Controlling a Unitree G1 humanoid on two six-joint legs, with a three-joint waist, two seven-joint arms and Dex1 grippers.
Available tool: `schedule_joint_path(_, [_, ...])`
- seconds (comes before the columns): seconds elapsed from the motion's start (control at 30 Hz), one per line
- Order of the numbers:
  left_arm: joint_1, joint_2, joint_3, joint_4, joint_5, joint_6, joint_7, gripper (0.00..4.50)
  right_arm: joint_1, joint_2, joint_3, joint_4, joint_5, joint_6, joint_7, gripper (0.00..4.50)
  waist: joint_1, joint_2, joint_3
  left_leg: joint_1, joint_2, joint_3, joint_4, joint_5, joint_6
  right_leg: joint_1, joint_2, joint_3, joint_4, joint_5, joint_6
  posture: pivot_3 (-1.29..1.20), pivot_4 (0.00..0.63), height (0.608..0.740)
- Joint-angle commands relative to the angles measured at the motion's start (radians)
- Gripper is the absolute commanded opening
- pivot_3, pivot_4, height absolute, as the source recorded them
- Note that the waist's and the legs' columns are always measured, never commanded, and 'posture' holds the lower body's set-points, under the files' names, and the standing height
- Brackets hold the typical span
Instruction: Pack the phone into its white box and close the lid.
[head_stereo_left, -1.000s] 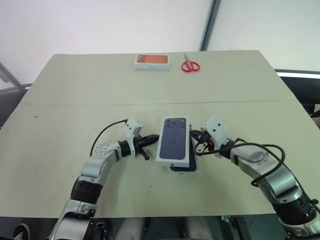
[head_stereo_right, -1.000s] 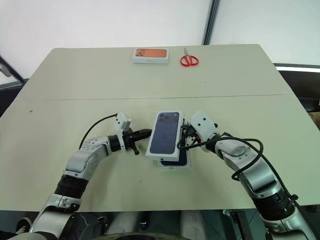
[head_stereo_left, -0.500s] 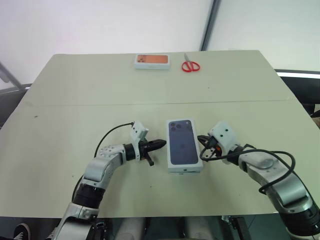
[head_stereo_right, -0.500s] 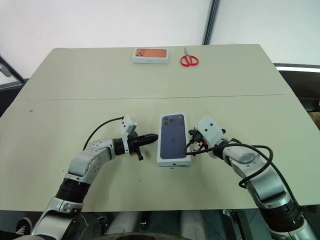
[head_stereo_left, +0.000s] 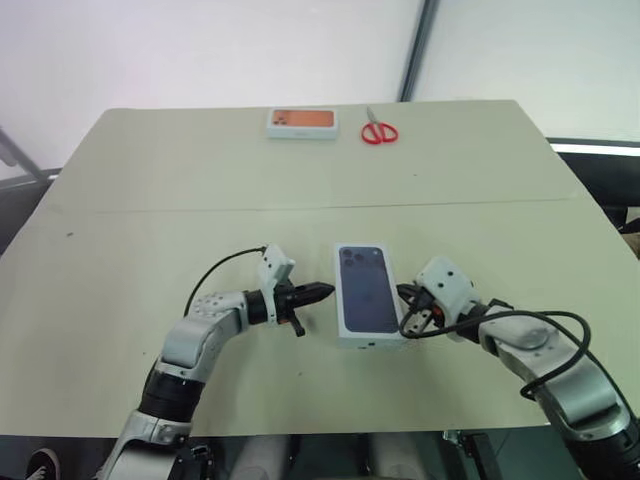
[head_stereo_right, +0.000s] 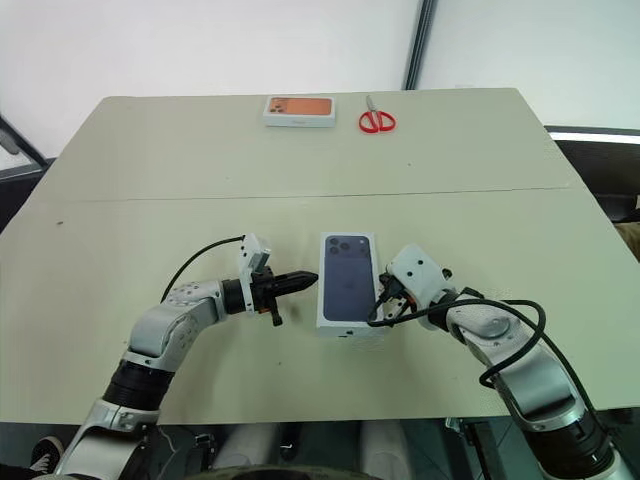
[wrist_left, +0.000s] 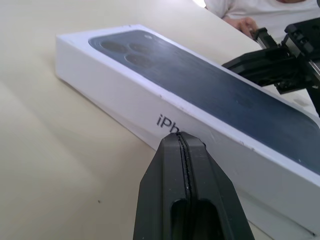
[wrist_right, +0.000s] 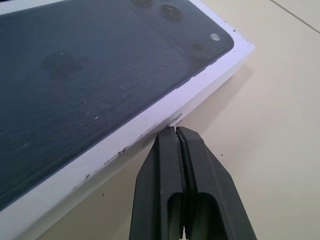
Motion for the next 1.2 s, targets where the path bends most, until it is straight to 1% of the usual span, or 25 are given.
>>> schedule_joint_path(0.03, [-0.008,-0.021,0.001,-0.052,-0.033,-0.001,0.003,0.00,-0.015,0.001,0.003,-0.053,-0.006,-0.029,0.024,0.05,0.001,0.000,0.000,0.000,0.000,0.000,0.000,0.000,0.000,0.000,0.000,0.000,0.000,0.000,0.000,0.00,0.150,0.740])
schedule_joint_path(0.2, [-0.004,-0.025,-0.007,-0.062,-0.033,0.006,-0.004,0.00,-0.002,-0.010,0.009,-0.072,-0.007,-0.035,0.063,0.05,0.001,0.000,0.000,0.000,0.000,0.000,0.000,0.000,0.000,0.000,0.000,0.000,0.000,0.000,0.000,0.00,0.150,0.740])
schedule_joint_path(0.37, [0.016,-0.014,0.003,-0.085,-0.049,0.022,-0.006,0.00,0.010,-0.014,0.018,-0.088,-0.018,-0.032,0.070,0.05,0.001,0.000,0.000,0.000,0.000,0.000,0.000,0.000,0.000,0.000,0.000,0.000,0.000,0.000,0.000,0.00,0.150,0.740])
schedule_joint_path(0.5, [0.034,-0.007,-0.010,-0.083,-0.044,0.013,-0.010,0.00,0.030,-0.026,0.058,-0.077,-0.066,-0.057,0.081,0.05,0.001,0.000,0.000,0.000,0.000,0.000,0.000,0.000,0.000,0.000,0.000,0.000,0.000,0.000,0.000,0.00,0.150,0.740])
schedule_joint_path(0.57, [0.037,-0.010,-0.007,-0.089,-0.052,0.024,-0.003,0.00,0.023,-0.001,0.054,-0.072,-0.059,-0.047,0.072,0.05,0.001,0.000,0.000,0.000,0.000,0.000,0.000,0.000,0.000,0.000,0.000,0.000,0.000,0.000,0.000,0.00,0.150,0.740])
schedule_joint_path(0.67, [0.041,-0.005,-0.009,-0.082,-0.046,0.018,-0.004,0.00,0.021,-0.013,0.085,-0.048,-0.108,-0.073,0.075,0.05,0.000,0.000,0.000,0.000,0.000,0.000,0.000,0.000,0.000,0.000,0.000,0.000,0.000,0.000,0.000,0.00,0.150,0.740])
schedule_joint_path(0.77, [0.044,0.004,-0.023,-0.072,-0.025,-0.001,-0.006,0.00,0.025,-0.009,0.091,-0.041,-0.120,-0.077,0.084,0.05,0.000,0.000,0.000,0.000,0.000,0.000,0.000,0.000,0.000,0.000,0.000,0.000,0.000,0.000,0.000,0.00,0.150,0.740])
schedule_joint_path(0.93, [0.064,0.022,-0.022,-0.078,-0.038,0.002,-0.024,0.00,0.031,-0.019,0.115,-0.026,-0.159,-0.096,0.094,0.05,0.000,0.000,0.000,0.000,0.000,0.000,0.000,0.000,0.000,0.000,0.000,0.000,0.000,0.000,0.000,0.00,0.150,0.740])
schedule_joint_path(1.07, [0.052,0.033,0.016,-0.056,-0.044,-0.008,-0.019,0.00,0.023,-0.015,0.092,-0.007,-0.173,-0.094,0.091,0.05,0.000,0.000,0.000,0.000,0.000,0.000,0.000,0.000,0.000,0.001,0.000,0.000,0.000,0.000,0.000,0.00,0.150,0.740])
schedule_joint_path(1.2, [-0.001,0.028,0.061,-0.023,-0.067,0.002,-0.003,0.00,0.015,-0.025,0.035,0.010,-0.165,-0.103,0.097,0.05,0.001,0.000,0.000,0.001,0.000,0.000,0.000,0.000,0.000,0.001,0.000,0.000,0.000,0.000,0.000,0.00,0.150,0.740])
